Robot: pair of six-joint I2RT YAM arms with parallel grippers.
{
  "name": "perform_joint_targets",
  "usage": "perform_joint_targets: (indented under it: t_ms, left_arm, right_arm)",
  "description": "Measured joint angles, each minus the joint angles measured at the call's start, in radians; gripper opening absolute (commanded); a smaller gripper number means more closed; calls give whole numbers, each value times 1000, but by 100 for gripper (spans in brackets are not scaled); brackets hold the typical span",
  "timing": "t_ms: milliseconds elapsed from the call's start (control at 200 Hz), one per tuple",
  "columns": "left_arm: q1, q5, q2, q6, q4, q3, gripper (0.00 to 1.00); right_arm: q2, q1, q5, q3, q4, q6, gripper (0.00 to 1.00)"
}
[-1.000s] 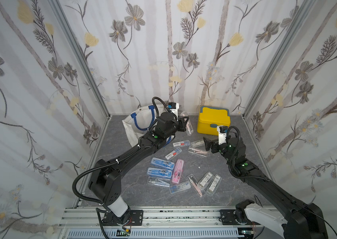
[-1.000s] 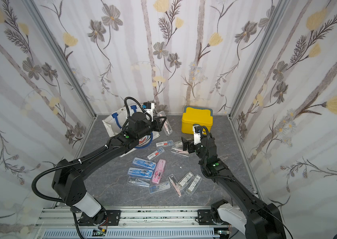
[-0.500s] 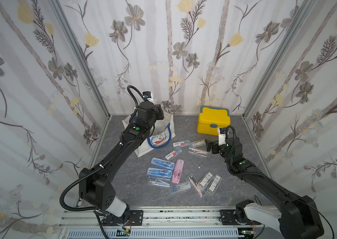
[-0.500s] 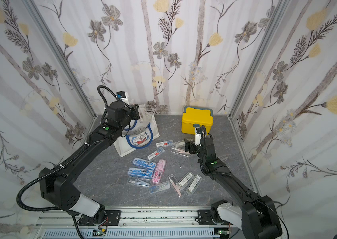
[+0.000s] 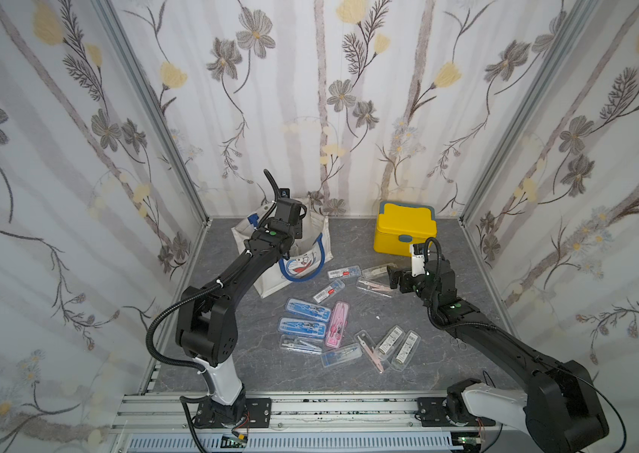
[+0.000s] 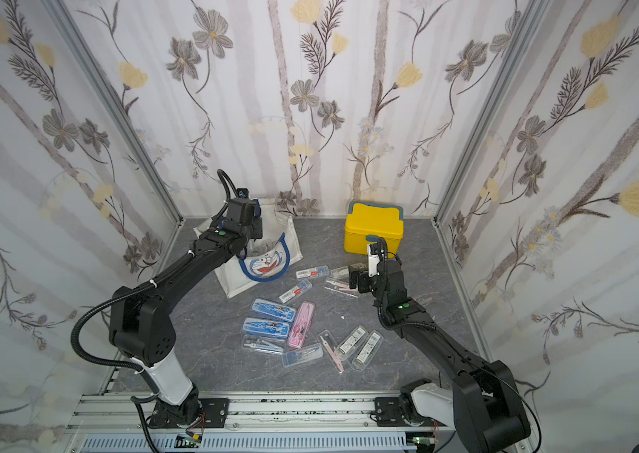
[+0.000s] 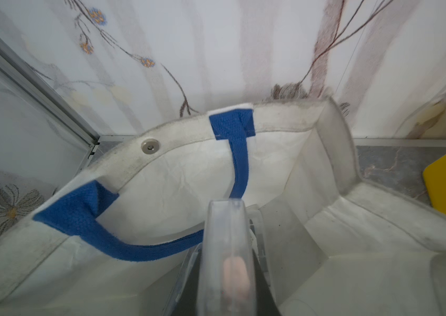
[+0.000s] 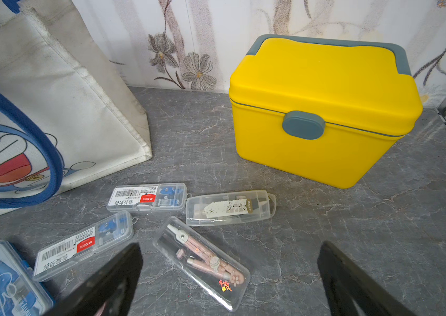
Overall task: Put the compass set into the canvas bag
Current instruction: Place the compass set in the canvas bag.
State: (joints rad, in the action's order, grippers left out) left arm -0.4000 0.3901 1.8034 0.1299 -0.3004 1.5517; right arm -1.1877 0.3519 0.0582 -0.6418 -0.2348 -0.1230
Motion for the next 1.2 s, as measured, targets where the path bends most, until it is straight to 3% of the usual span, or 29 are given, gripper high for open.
perform_joint_targets:
  t_ms: [490, 814, 1199]
  left_arm:
    - [-2, 14, 188, 3, -168, 126, 10]
    - [-4, -34, 207, 30, -190, 126, 25]
    - [-10, -53, 183, 45, -193, 137, 50]
  right_arm:
    - [-17, -23, 5, -16, 2, 0, 99]
    - [2, -31, 25, 0, -8, -27, 100]
    - [4, -42, 31, 21, -7, -33, 100]
